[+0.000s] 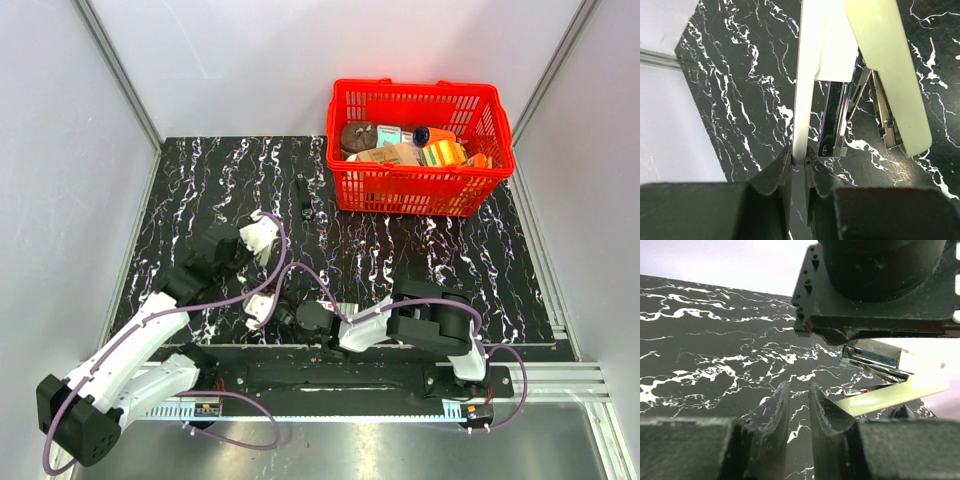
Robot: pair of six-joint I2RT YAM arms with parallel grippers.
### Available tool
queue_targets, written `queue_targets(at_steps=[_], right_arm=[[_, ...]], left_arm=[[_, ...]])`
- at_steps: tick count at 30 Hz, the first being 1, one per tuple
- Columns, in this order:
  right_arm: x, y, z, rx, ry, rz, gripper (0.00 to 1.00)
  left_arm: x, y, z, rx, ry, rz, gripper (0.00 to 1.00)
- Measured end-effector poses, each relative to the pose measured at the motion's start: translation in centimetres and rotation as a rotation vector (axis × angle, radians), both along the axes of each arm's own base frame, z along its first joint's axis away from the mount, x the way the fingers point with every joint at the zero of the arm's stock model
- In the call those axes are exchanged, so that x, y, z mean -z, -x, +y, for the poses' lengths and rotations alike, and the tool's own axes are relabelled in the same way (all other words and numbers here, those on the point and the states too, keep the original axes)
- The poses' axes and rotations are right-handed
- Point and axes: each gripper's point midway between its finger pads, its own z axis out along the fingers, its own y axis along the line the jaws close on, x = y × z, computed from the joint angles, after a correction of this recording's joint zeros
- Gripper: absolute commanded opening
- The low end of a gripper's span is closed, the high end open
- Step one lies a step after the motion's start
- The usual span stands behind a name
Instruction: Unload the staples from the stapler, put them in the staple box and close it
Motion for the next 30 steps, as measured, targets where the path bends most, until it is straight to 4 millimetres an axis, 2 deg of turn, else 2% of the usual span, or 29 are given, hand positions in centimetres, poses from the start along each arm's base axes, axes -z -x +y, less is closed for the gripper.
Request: queue_targets(at_steps=[3,9,12,22,30], right_arm=[[0.1,-0.5,0.0,0.032,0.007,-0.019,0.28],[-0.5,-1.4,0.3,0.081,-0.008,-0.037,0.41],[-0.7,-1.8,0.6,0.103,-0.016,-0.039,0.41],[-0.6,-2.9,0.2,0.183,-0.020,-0.041,0.38],[-0.2,-3.1,0.0,0.205,-0.009,-0.047,0.36]], left_arm=[[-0.5,0.3,0.2,0.005,-0.027,-0.029,0.00],[-1.9,0.8,0.2,0.018,-0.027,-0.081,0.00],[-2.2,1.1,0.0,0.025,-0.019,-0.089,0.00],[0.4,2.9,0.5,0.008,-0.028,0.018,0.00],[1.2,3.8,0.4,-0.007,0.000,0.065,0.00]])
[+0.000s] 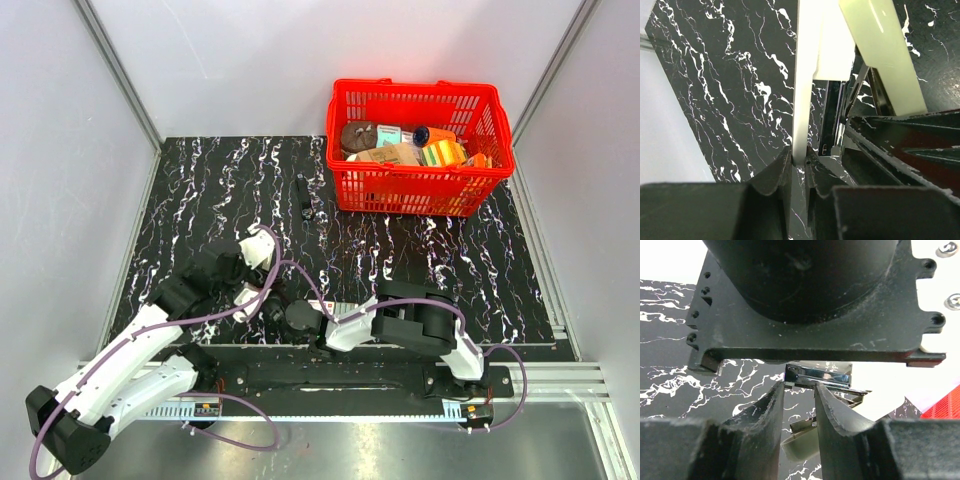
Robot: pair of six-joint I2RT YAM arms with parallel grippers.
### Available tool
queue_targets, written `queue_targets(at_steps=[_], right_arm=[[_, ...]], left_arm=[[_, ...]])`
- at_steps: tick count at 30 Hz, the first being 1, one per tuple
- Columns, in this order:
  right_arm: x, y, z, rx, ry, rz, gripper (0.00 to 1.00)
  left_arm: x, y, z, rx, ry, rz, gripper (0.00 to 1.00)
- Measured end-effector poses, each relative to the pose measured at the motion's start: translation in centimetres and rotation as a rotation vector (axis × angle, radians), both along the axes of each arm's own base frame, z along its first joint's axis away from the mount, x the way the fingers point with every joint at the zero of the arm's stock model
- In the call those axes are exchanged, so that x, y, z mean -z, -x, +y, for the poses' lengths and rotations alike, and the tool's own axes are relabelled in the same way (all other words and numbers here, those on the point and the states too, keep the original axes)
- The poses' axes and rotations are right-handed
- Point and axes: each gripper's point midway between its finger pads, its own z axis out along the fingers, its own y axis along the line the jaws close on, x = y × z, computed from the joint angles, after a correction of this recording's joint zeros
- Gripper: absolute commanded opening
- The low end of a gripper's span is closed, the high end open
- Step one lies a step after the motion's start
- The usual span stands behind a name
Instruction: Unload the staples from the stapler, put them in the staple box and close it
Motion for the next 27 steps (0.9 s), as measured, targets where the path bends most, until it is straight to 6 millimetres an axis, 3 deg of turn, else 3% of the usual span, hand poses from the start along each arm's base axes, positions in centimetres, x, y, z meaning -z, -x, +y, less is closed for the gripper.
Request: queue_targets(at_steps=[12,27], right_arm=[[-0.1,0.1,0.3,0.003,-0.018,0.000,0.31],[-1.0,0.0,1.1,0.006,-0.067,0.008,0.02]], left_arm=[[-0.3,0.3,-0.1,-0.014,0.017,0.016,0.00],[-1.5,0.0,0.1,-0.033,0.010,0.002,0.00]])
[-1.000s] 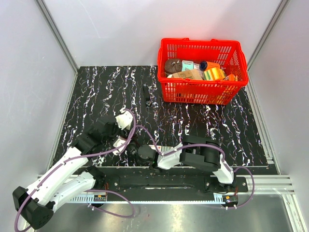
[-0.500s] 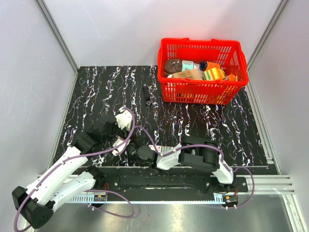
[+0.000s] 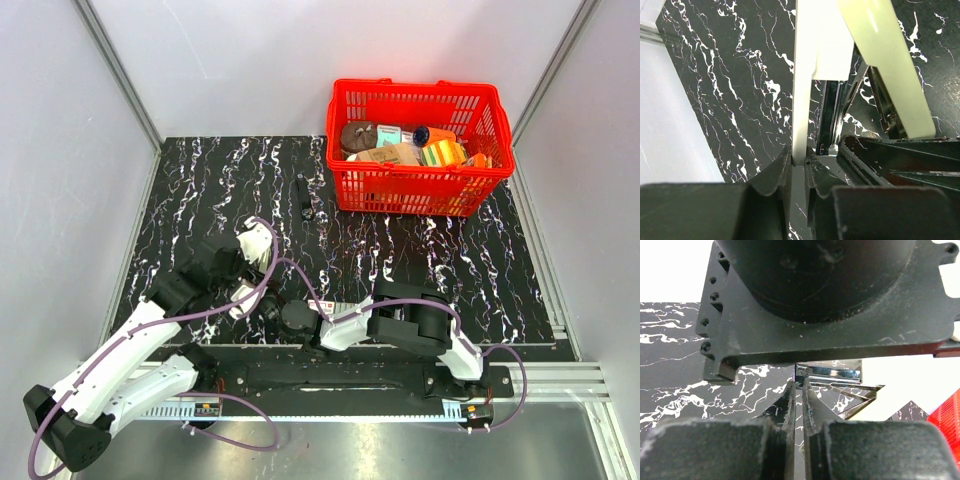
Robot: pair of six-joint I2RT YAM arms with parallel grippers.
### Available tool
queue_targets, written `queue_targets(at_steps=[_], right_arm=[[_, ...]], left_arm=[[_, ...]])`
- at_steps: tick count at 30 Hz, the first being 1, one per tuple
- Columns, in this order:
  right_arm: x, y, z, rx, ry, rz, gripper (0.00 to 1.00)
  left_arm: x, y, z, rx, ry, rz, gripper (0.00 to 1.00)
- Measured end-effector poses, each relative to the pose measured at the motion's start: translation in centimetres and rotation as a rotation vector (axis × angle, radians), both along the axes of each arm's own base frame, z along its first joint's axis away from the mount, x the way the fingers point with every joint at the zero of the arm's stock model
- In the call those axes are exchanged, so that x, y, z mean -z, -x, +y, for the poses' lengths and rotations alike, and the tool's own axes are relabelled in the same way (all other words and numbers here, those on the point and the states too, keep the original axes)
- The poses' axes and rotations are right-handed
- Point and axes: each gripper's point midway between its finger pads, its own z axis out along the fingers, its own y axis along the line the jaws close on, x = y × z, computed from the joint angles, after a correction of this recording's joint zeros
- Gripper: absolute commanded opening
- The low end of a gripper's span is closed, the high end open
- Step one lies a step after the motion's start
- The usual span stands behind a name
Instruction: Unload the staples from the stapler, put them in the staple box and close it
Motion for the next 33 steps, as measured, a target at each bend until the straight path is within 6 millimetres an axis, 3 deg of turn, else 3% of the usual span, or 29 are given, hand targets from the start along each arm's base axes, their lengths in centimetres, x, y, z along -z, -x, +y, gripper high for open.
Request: queue_targets(at_steps=[10,21,27,33], right_arm=[[0.1,0.0,0.0,-0.002,-0.009,0.010,0.00],[1.3,0.6,-1.5,-0.020,-0.005,0.030,0.00],[3.9,0.8,-2.6,-0.020,0.062,0.067,0.00],[5.3,1.0,-3.1,-0.021,0.092,0.086,0.00]], left_arm=[[0.0,0.0,0.0,-0.003,-0.002,-0.001,0.00],[0.5,0.0,-0.7,0.033,-0.005,0.021,0.00],[-0.3,-0.7,-1.2,0.037,0.017,-0.022,0.00],[-0.5,-0.8,-1.2,0.044,0.009,-0.031,0.00]])
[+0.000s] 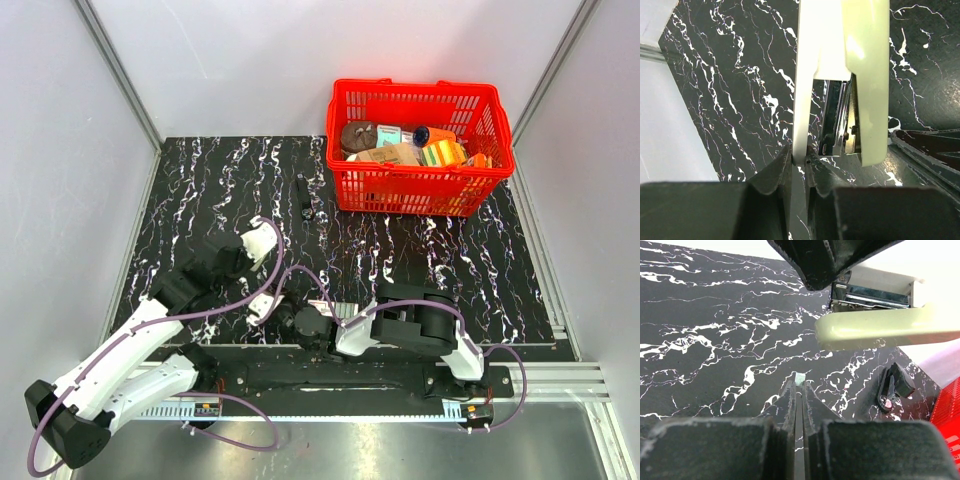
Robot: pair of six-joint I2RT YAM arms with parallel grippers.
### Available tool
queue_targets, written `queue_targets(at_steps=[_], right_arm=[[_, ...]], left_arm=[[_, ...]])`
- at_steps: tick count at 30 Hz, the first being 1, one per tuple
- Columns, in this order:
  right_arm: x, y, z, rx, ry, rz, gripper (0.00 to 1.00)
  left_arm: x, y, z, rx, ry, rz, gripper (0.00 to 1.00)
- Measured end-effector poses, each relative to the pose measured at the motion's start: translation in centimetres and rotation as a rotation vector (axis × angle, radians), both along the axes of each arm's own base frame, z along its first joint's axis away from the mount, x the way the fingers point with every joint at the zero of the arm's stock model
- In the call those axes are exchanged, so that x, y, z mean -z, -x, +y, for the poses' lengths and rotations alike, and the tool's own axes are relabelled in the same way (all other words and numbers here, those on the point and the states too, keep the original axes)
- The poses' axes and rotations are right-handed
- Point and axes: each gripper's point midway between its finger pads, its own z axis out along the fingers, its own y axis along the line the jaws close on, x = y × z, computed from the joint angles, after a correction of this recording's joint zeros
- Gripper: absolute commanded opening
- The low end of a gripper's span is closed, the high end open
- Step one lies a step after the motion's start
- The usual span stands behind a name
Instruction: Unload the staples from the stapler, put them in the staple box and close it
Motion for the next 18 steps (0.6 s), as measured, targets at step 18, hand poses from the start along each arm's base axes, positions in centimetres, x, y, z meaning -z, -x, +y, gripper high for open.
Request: queue_targets(at_steps=[18], right_arm=[[0.6,3.8,2.3,-0.165,-0.171,0.287,0.15]], left_arm=[[3.9,0.3,0.3,-0.070,0.021,0.151,0.00]])
